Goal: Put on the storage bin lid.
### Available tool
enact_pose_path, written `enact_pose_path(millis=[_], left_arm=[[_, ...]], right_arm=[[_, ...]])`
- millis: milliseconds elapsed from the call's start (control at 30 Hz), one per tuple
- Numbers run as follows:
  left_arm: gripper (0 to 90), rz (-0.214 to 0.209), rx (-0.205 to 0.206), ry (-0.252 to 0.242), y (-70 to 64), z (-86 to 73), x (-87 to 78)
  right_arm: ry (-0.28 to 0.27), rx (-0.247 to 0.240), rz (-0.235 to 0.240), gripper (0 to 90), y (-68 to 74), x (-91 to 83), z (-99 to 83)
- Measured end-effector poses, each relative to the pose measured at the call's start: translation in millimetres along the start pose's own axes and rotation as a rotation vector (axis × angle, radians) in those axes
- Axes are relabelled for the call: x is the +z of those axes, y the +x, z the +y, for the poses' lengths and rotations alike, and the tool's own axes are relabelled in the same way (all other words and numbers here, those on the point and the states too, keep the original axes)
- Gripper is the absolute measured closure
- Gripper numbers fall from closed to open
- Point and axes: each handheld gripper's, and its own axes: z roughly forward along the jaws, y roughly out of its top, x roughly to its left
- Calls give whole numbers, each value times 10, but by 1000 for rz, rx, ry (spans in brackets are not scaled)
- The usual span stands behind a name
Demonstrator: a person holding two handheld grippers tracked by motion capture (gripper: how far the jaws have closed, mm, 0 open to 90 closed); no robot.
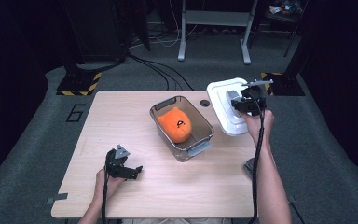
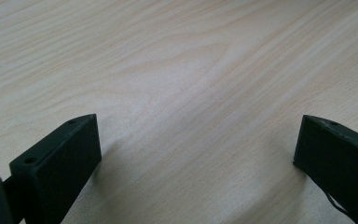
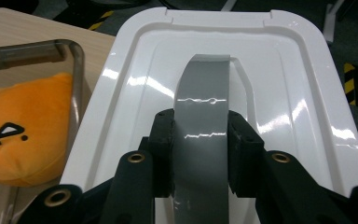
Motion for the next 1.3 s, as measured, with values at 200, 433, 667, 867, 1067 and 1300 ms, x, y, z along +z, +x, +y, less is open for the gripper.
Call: enact_pose_path(millis=[200, 433, 667, 867, 1067, 1300], left_arm=[[1, -1, 0, 0, 1, 0, 0], [1, 0, -2, -1, -1, 0, 1], [1, -1, -2, -2, 0, 0, 1], [2, -2, -2, -1, 1, 0, 1], [2, -2, -2, -1, 1, 0, 1], [3, -3, 7, 5, 4, 1, -4]], right_arm=[[1, -29, 40, 666, 184, -1, 66], [7, -69, 82, 666, 418, 16, 137], [5, -120, 133, 666, 662, 40, 175], [20, -140, 156, 666, 831, 87, 181], [28, -156, 197, 666, 977, 165, 172], [35, -163, 236, 666, 1132, 270, 152]])
